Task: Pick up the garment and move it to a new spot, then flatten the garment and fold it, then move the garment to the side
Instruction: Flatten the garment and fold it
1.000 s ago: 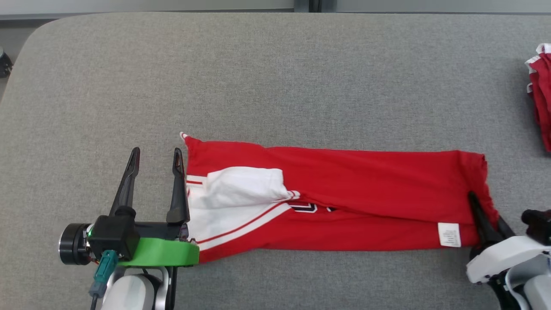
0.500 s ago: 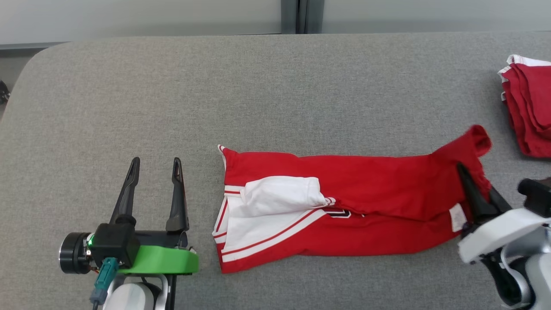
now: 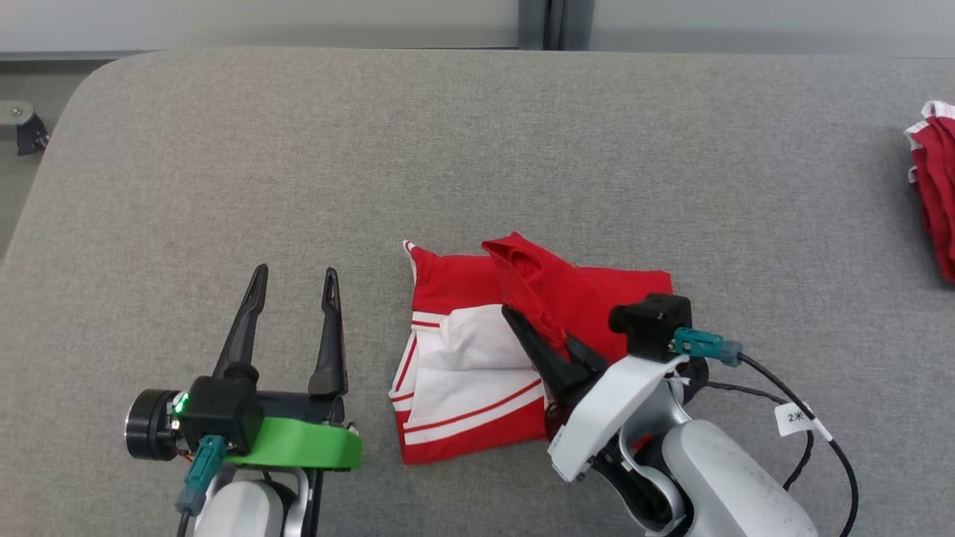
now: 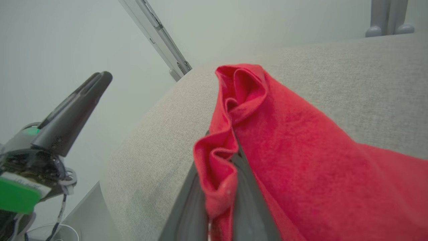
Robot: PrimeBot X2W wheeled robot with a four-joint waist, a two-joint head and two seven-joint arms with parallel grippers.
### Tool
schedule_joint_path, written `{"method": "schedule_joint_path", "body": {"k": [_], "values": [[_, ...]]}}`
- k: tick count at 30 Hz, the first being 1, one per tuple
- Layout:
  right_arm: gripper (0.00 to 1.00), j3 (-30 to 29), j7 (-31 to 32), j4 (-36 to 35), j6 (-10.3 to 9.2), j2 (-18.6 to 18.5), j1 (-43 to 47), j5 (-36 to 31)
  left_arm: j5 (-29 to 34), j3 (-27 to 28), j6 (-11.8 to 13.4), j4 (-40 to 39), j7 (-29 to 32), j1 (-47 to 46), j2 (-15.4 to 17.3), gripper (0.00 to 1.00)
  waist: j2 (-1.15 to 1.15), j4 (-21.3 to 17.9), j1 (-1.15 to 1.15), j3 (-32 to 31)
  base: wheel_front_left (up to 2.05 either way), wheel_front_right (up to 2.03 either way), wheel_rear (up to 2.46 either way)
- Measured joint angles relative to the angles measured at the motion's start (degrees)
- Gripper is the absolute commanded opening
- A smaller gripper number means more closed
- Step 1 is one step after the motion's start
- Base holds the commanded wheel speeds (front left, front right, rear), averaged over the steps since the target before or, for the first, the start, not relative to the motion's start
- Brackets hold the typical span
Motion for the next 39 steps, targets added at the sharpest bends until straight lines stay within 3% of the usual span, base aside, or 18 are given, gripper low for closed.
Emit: {"method": "schedule_joint_path", "body": {"k": [10, 11, 12, 13, 14, 19, 23, 27, 32, 39], "values": [[0.00, 9.7, -9.1, 12.2, -0.01, 0.8, -7.0, 5.3, 0.3, -0.5, -0.9, 1.2, 0.0, -1.3, -1.4, 1.00, 0.00, 2.9, 0.00, 2.2, 0.00, 0.00, 0.00], [0.13, 10.5, -10.1, 13.2, -0.02, 0.8, -7.8, 5.7, 0.4, -0.5, -0.9, 1.3, 0.0, -1.4, -1.5, 1.00, 0.00, 3.0, 0.00, 2.4, 0.00, 0.00, 0.00], [0.48, 11.3, -10.8, 14.1, -0.02, 0.8, -8.6, 6.2, 0.4, -0.5, -0.9, 1.4, 0.0, -1.4, -1.6, 1.00, 0.00, 3.2, 0.00, 2.5, 0.00, 0.00, 0.00], [0.90, 12.5, -11.3, 14.8, -0.02, 0.8, -9.2, 7.1, 0.5, -0.5, -1.0, 1.5, 0.0, -1.5, -1.7, 1.00, 0.00, 3.2, 0.00, 2.7, 0.00, 0.00, 0.00], [1.00, 13.4, -11.8, 15.4, -0.02, 0.8, -9.8, 7.5, 0.5, -0.5, -1.0, 1.6, 0.0, -1.7, -1.7, 1.00, 0.00, 3.3, 0.00, 2.7, 0.00, 0.00, 0.00], [1.00, 17.3, -16.8, 15.8, -0.01, 0.9, -13.1, 8.2, 0.7, 0.0, -1.4, 1.7, 0.0, -2.0, -2.1, 1.00, 0.00, 2.8, 0.00, 2.9, 0.00, 0.00, 0.00], [1.00, 14.7, -18.3, 12.2, -0.01, 0.3, -14.0, 5.1, 1.1, 1.0, -1.4, 1.6, 0.0, -2.0, -2.2, 1.00, 0.00, 2.0, 0.00, 2.7, 0.00, 0.00, 0.00], [1.00, 3.6, -18.6, 4.9, 0.01, -4.0, -12.0, -0.5, 1.3, 1.9, -1.2, 1.5, 0.0, -1.8, -2.1, 1.00, 0.00, 0.7, 0.00, 2.4, 0.00, 0.00, 0.00], [1.00, -13.6, -18.6, -2.9, 0.01, -9.8, -1.3, -7.1, 1.7, 3.7, -0.8, 1.6, 0.0, -1.1, -1.4, 1.00, 0.00, -1.5, 0.00, 1.6, 0.00, 0.00, 0.00], [1.00, -25.3, -17.2, -7.0, 0.01, -10.6, 10.0, -10.3, 1.6, 5.8, -0.5, 2.0, 0.0, 0.7, 0.0, 1.00, 0.00, -3.5, 0.00, -0.5, 0.00, 0.00, 0.00]]}}
